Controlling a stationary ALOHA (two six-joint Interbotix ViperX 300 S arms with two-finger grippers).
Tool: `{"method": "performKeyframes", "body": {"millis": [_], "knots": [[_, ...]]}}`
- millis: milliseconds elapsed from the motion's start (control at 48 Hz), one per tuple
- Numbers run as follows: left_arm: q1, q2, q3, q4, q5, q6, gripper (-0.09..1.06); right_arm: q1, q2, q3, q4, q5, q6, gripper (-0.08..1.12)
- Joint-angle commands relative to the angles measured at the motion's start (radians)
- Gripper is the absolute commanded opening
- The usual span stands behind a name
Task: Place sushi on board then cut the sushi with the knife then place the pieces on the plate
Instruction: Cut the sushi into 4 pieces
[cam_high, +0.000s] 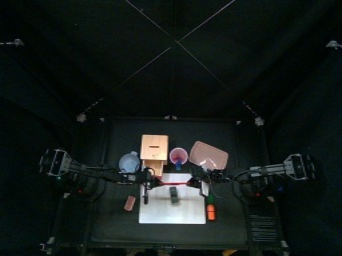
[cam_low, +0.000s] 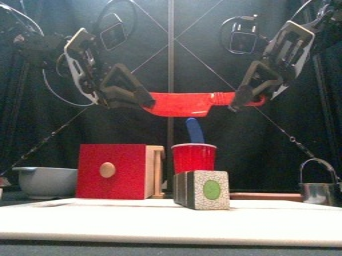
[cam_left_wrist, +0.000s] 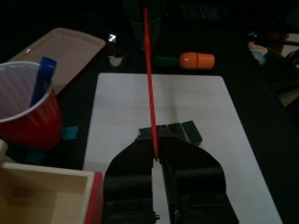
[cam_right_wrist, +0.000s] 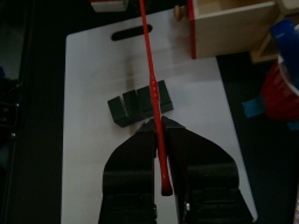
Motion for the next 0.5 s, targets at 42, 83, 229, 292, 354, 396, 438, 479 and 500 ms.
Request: {"method": "performKeyframes", "body": {"millis": [42,83,229,292,354,396,438,479,500], "knots": [[-0.037,0.023,-0.028,-0.014,-0.003,0.002,0.35,-0.005,0.008,-0.008,-0.032,0.009,-0.002,0.43],[-0.046,0.035,-0.032,-0.018,-0.003,0.002,0.35,-0.009,0.012,-0.008,-0.043,0.009,-0.002,0.43],[-0.078,0.081,-0.052,-0.041,-0.003,0.0,0.35,-0.032,0.034,-0.009,-0.084,0.012,-0.002,0.43],[-0.087,0.103,-0.06,-0.06,-0.003,0.002,0.35,-0.038,0.041,-0.014,-0.109,0.012,-0.002,0.43],[-0.091,0.121,-0.067,-0.074,-0.003,0.002,0.35,-0.043,0.051,-0.017,-0.135,0.014,-0.002,0.43],[-0.094,0.132,-0.074,-0.081,-0.003,0.002,0.35,-0.044,0.055,-0.018,-0.149,0.014,-0.002,0.43],[-0.095,0.144,-0.081,-0.087,-0.003,0.002,0.35,-0.044,0.061,-0.018,-0.16,0.014,-0.002,0.43],[-0.095,0.152,-0.087,-0.089,-0.003,0.002,0.35,-0.044,0.069,-0.018,-0.169,0.014,-0.002,0.43],[-0.095,0.158,-0.092,-0.089,-0.003,0.002,0.35,-0.044,0.072,-0.018,-0.17,0.014,-0.002,0.43]]}}
